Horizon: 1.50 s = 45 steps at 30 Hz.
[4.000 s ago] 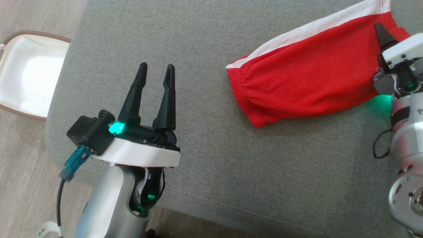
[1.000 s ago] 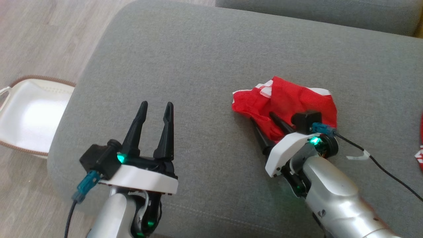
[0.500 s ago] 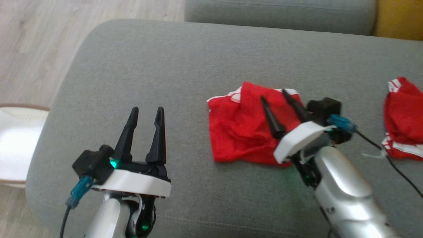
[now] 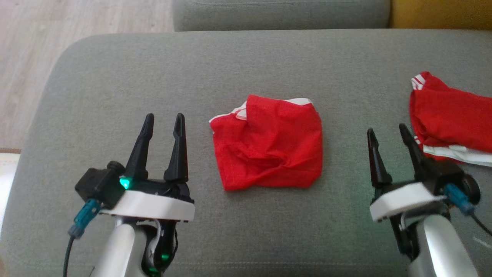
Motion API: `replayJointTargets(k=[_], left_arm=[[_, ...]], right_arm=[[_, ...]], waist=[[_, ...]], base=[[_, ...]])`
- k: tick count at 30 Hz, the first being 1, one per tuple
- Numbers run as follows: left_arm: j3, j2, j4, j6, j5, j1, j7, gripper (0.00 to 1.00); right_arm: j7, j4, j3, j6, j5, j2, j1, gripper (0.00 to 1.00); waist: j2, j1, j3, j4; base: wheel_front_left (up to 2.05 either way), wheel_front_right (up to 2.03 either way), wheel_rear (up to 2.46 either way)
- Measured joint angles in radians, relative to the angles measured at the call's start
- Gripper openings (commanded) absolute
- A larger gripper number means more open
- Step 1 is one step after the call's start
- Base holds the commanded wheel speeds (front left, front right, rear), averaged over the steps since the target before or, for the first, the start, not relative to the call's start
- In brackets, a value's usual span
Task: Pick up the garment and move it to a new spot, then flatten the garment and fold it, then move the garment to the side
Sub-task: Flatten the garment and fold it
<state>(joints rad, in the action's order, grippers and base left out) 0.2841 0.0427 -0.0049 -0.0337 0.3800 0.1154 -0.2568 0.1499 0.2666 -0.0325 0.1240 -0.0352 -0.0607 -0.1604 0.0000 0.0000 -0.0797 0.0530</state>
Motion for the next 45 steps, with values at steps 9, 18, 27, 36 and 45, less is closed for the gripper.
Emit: replayJointTargets(k=[9, 18, 27, 36, 45], left_arm=[[0.006, 0.000, 0.005, 0.008, 0.002, -0.001, 0.000, 1.00], [0.032, 0.000, 0.010, 0.009, 0.011, -0.001, 0.000, 1.00], [0.060, 0.000, 0.021, 0.008, 0.030, 0.011, 0.000, 1.00], [0.066, 0.000, 0.029, 0.008, 0.039, 0.033, 0.000, 1.00], [0.067, 0.000, 0.033, 0.007, 0.046, 0.034, 0.000, 1.00]], right_arm=[[-0.009, -0.057, 0.004, 0.000, -0.022, 0.009, 0.042, 1.00], [-0.079, -0.056, -0.128, 0.000, -0.043, 0.009, 0.011, 1.00], [-0.160, 0.095, -0.225, 0.000, -0.105, 0.008, -0.115, 1.00], [-0.161, 0.234, -0.210, 0.000, -0.087, 0.006, -0.205, 1.00], [-0.131, 0.323, -0.217, 0.000, -0.059, 0.005, -0.243, 0.00]], waist=[[0.0000, 0.0000, -0.011, -0.015], [0.0000, 0.0000, -0.029, 0.037], [0.0000, 0.0001, -0.075, 0.119], [0.0000, 0.0001, -0.115, 0.193], [0.0000, 0.0001, -0.133, 0.229]], base=[[0.00, 0.00, 0.00], [0.00, 0.00, 0.00], [0.00, 0.00, 0.00], [0.00, 0.00, 0.00], [0.00, 0.00, 0.00]])
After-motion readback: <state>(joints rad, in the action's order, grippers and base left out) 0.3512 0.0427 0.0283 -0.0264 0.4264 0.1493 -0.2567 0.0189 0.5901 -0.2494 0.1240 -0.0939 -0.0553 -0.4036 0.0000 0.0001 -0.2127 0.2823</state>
